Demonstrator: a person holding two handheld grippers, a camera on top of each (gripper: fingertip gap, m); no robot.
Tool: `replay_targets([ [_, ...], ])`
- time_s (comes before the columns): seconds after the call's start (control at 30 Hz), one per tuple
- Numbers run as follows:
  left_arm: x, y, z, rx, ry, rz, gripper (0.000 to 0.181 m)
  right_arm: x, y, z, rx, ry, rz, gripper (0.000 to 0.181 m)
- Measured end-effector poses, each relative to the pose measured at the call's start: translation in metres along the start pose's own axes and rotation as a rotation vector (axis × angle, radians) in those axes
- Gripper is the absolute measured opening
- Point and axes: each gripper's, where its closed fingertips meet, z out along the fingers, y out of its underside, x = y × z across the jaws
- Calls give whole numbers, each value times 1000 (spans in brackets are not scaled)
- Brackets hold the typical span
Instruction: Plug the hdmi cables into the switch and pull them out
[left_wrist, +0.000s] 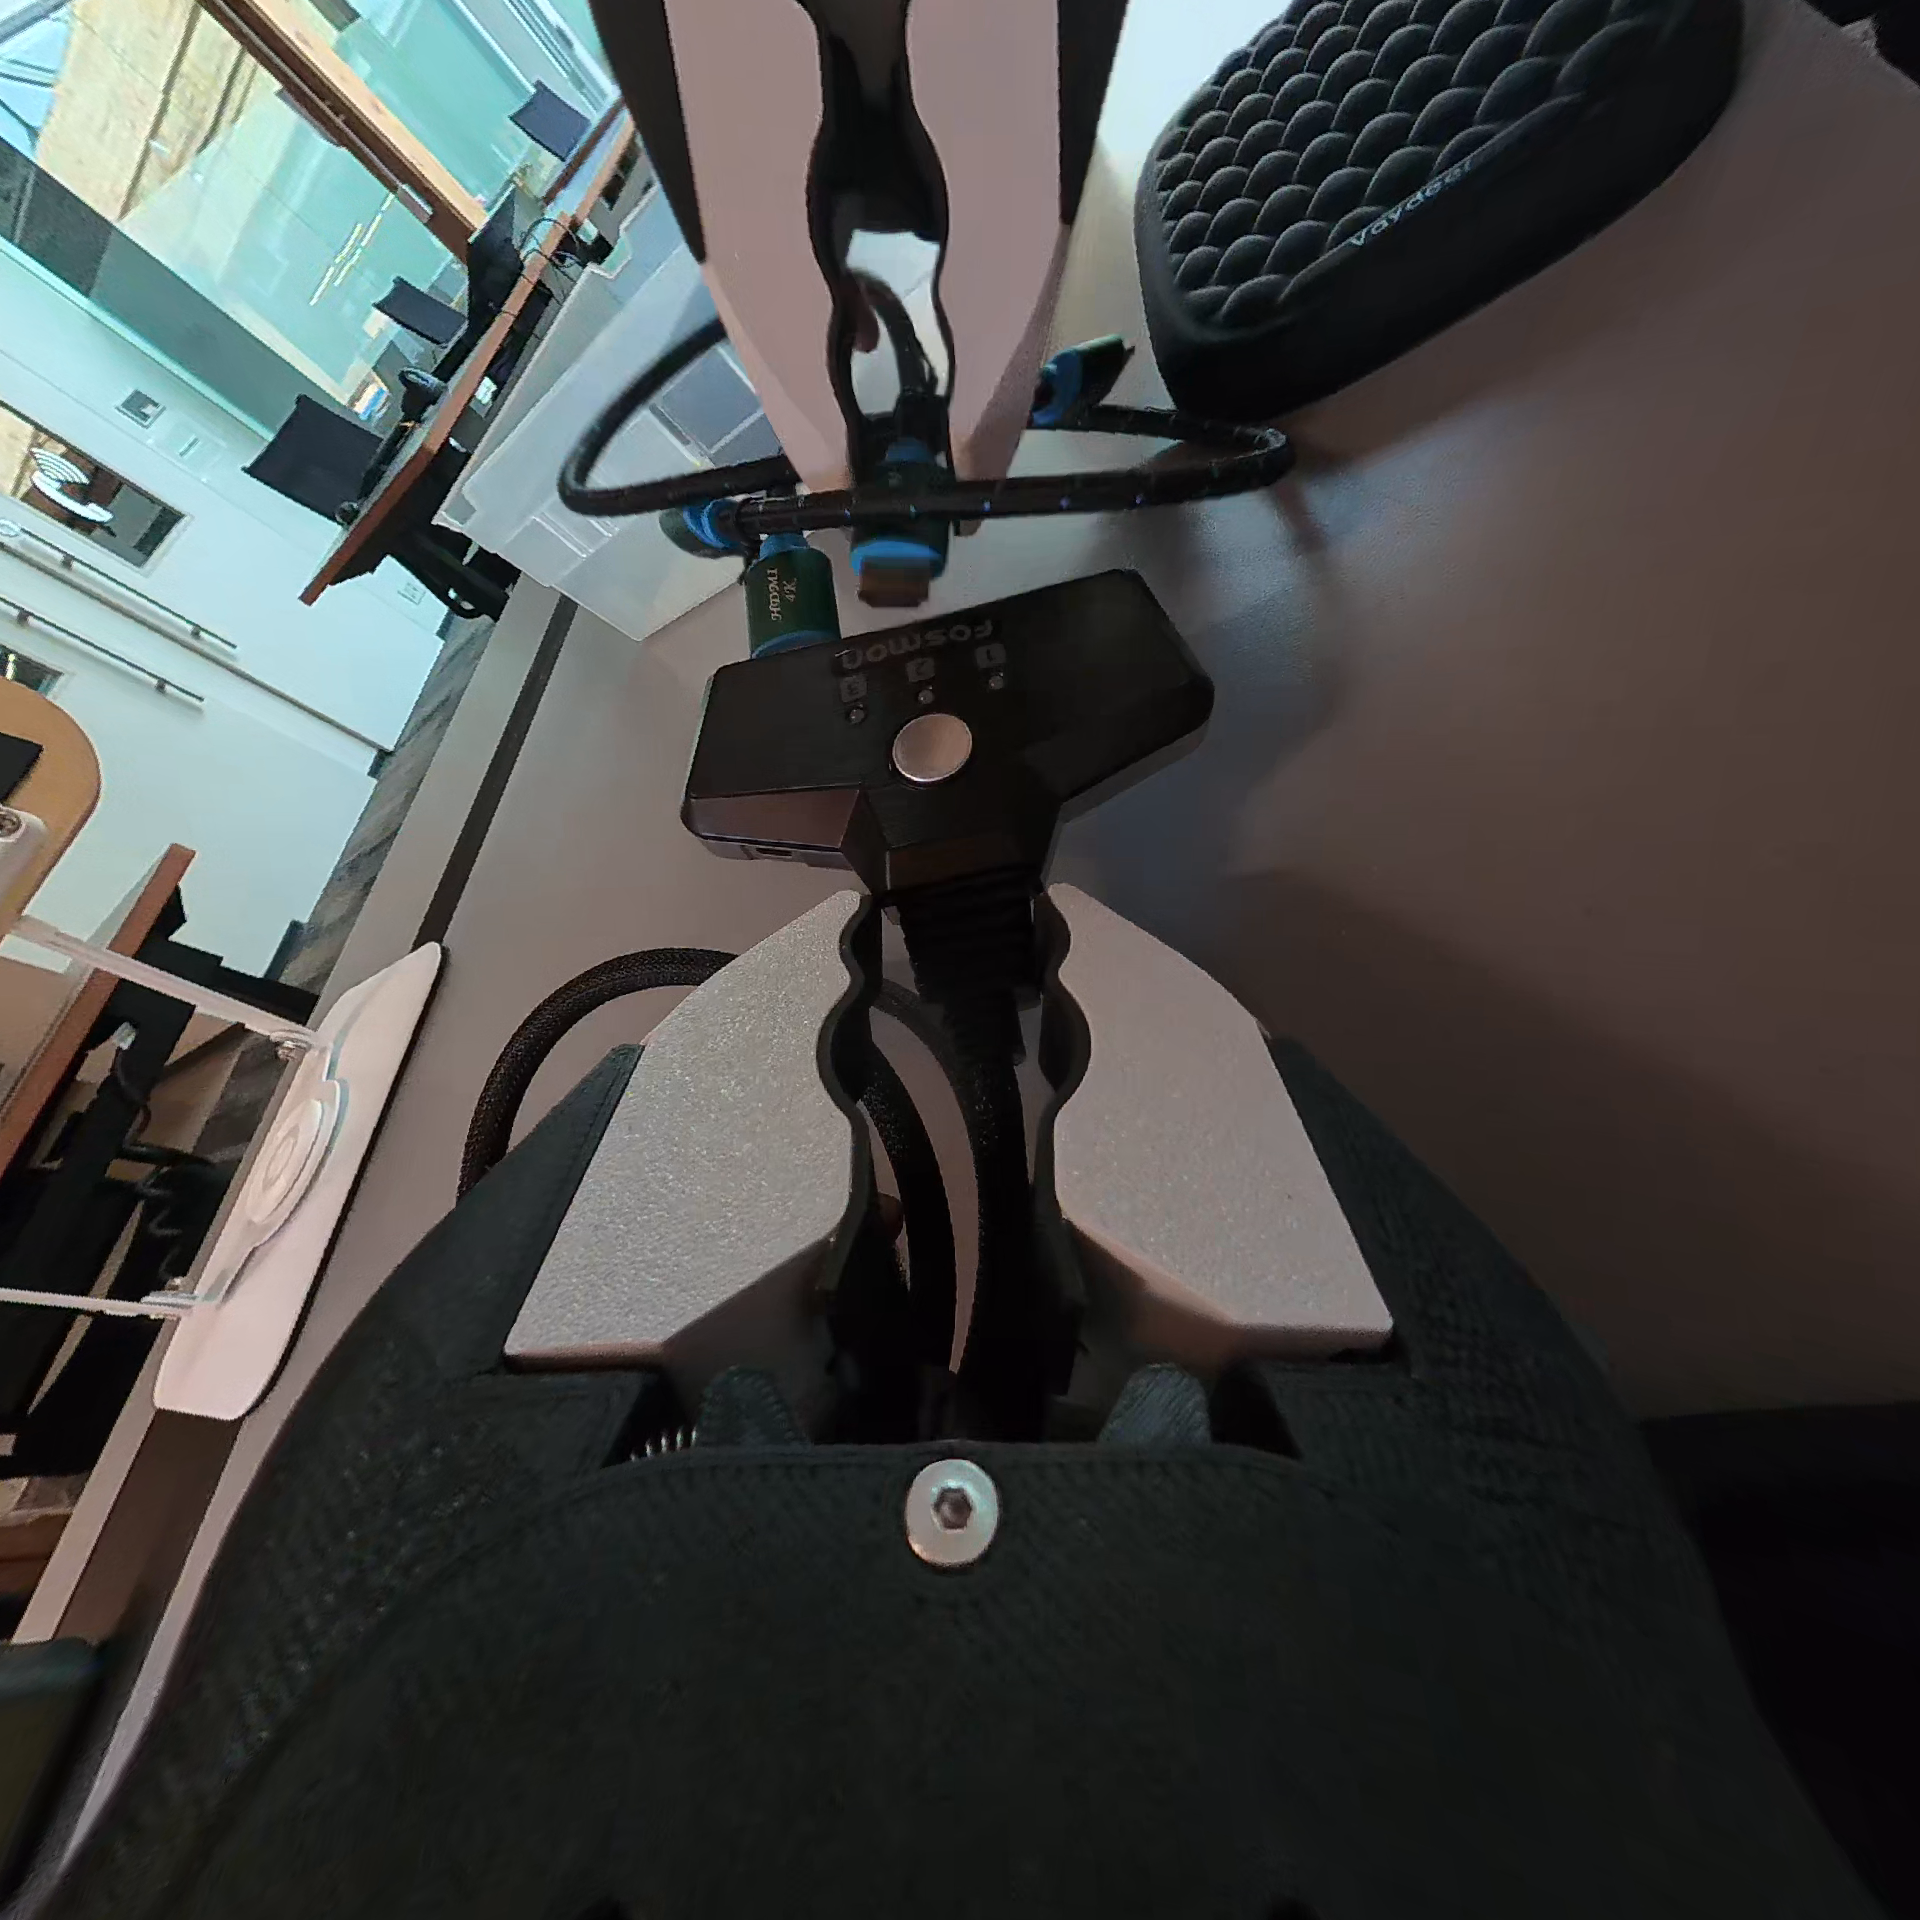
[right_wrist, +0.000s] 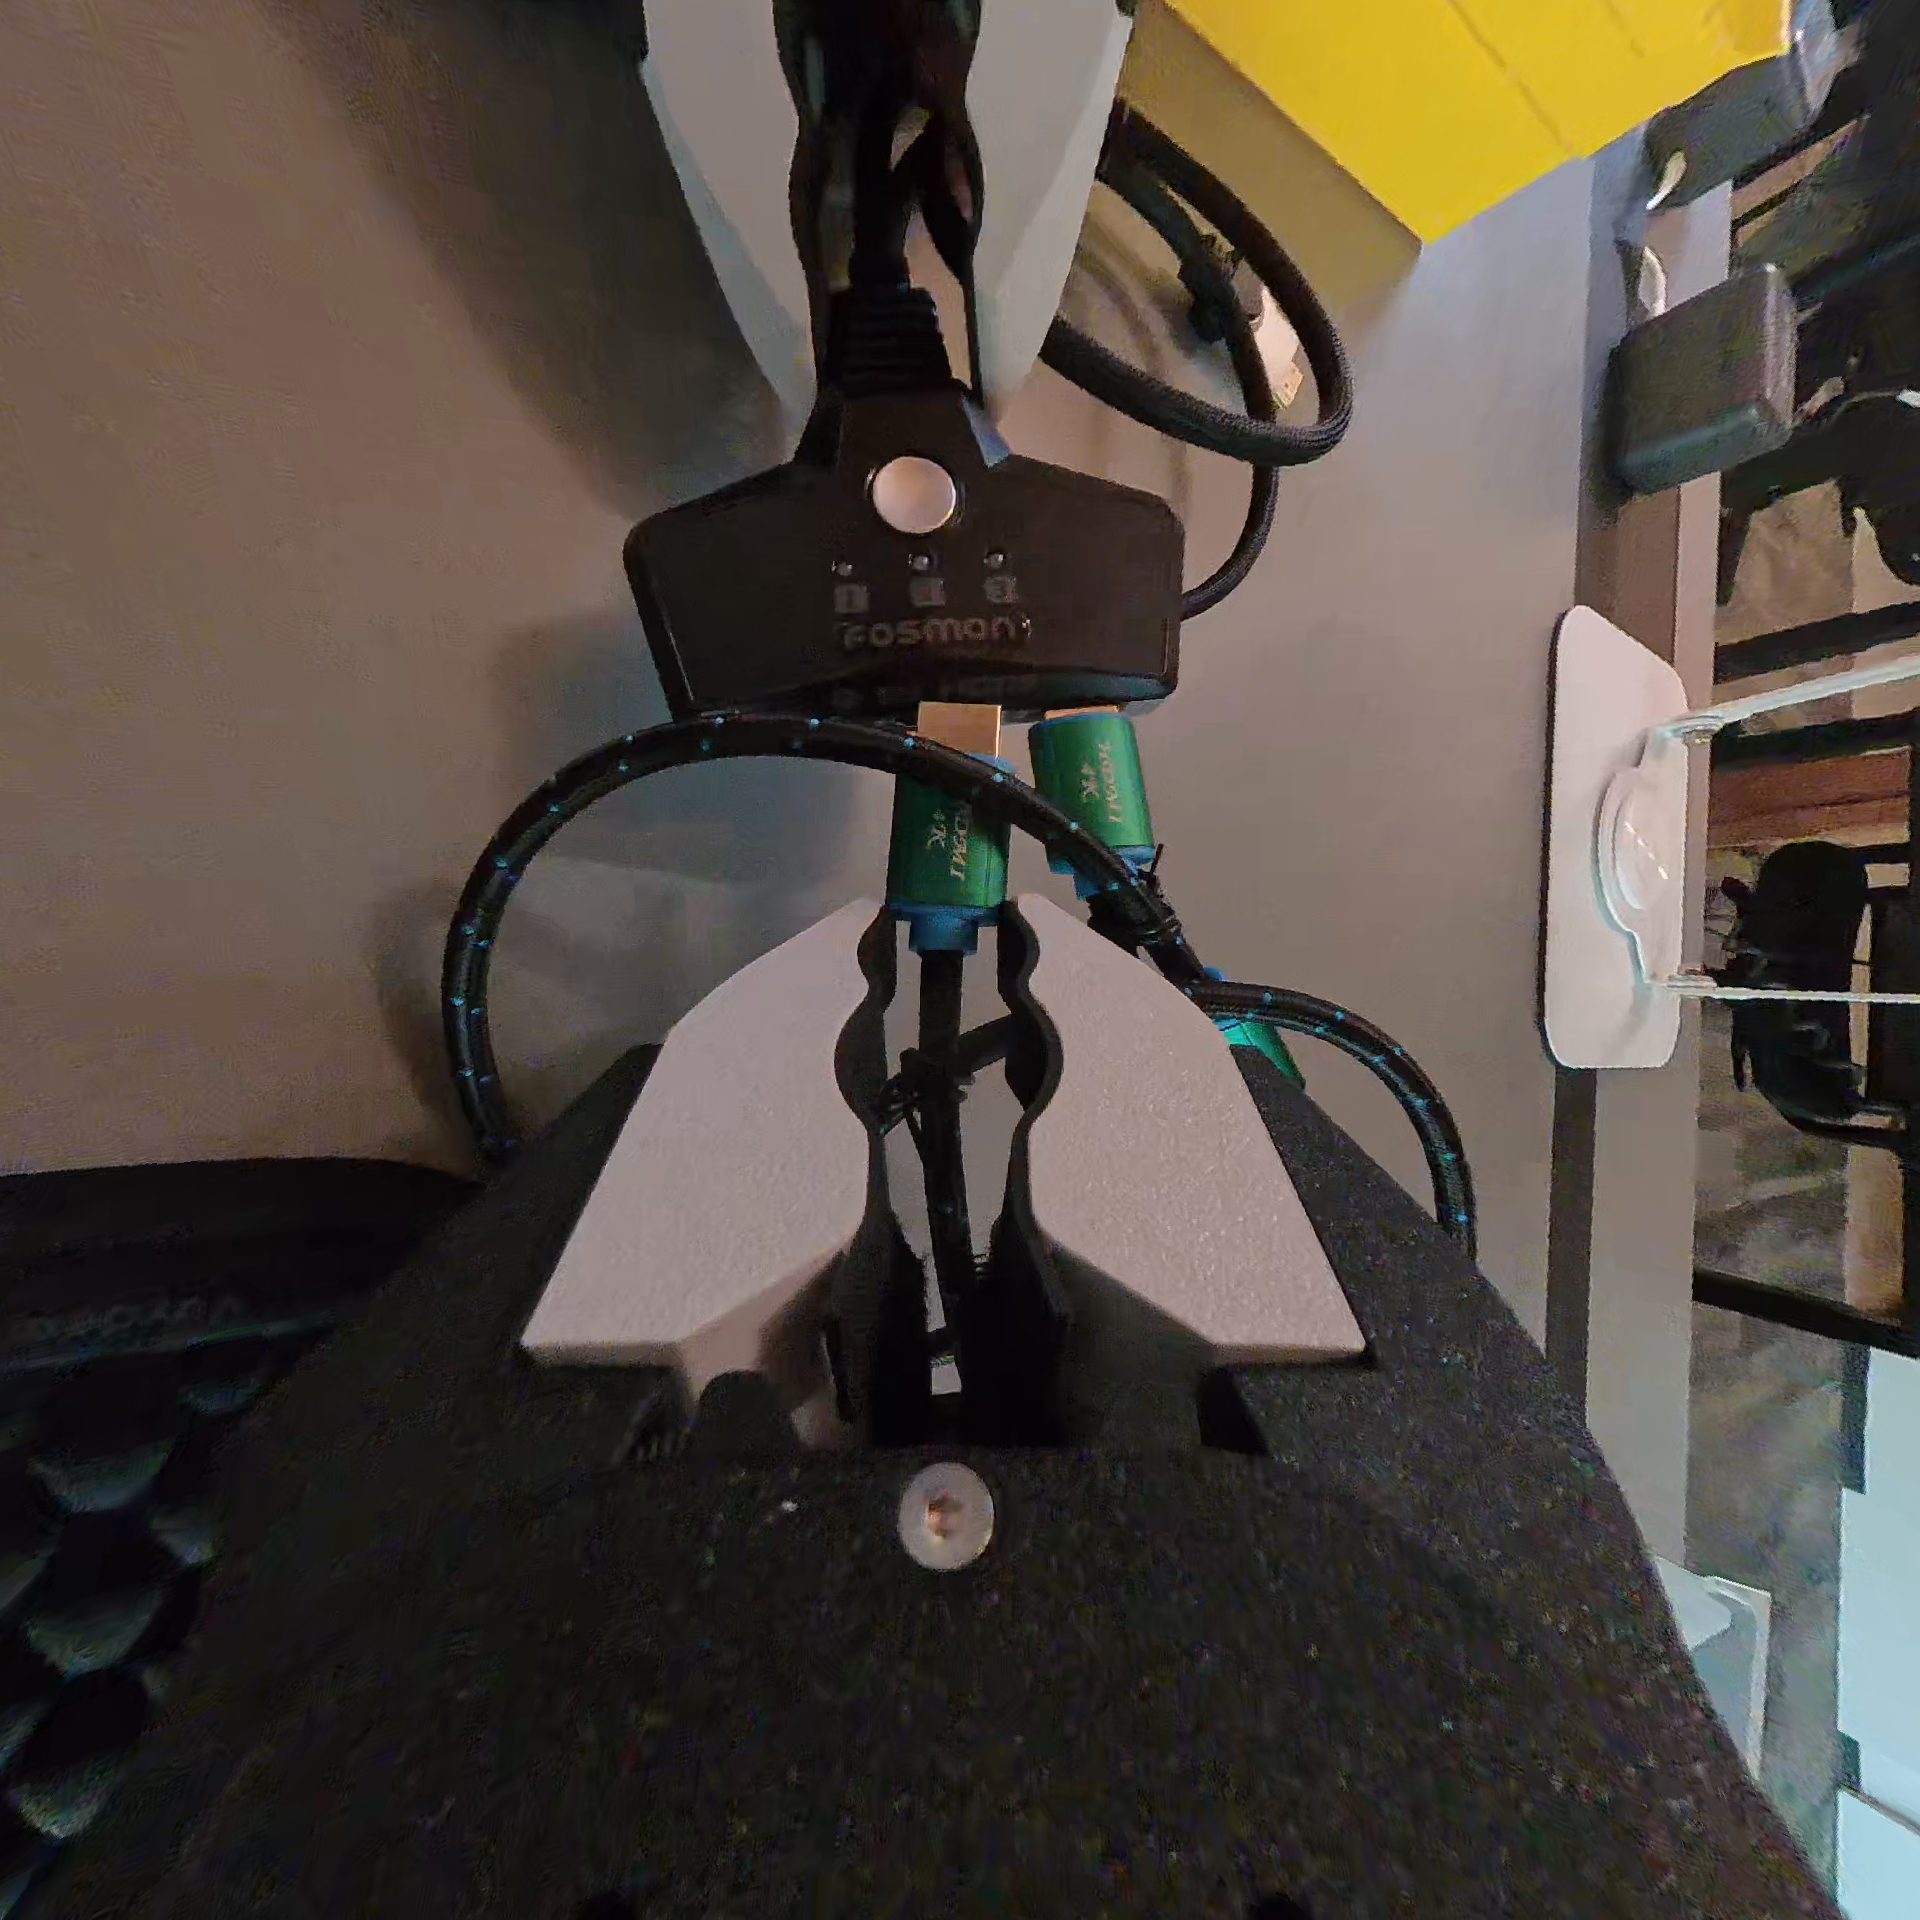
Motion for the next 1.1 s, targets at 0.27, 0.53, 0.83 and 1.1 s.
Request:
replay_targets([
  [0.27, 0, -4, -3, 20, 3, -7, 28, -3, 2, 2, -25, -14, -32, 19],
  [0.53, 1, -8, -6, 41, 9, -3, 28, -7, -3, -1, 17, -68, -46, 19],
  [0.83, 3, -16, -13, 87, 34, -38, 28, -11, -12, -5, 95, -123, 10, 19],
  [1.1, 6, -15, -13, 104, 55, -74, 28, -13, -14, -4, 118, -163, 80, 19],
])
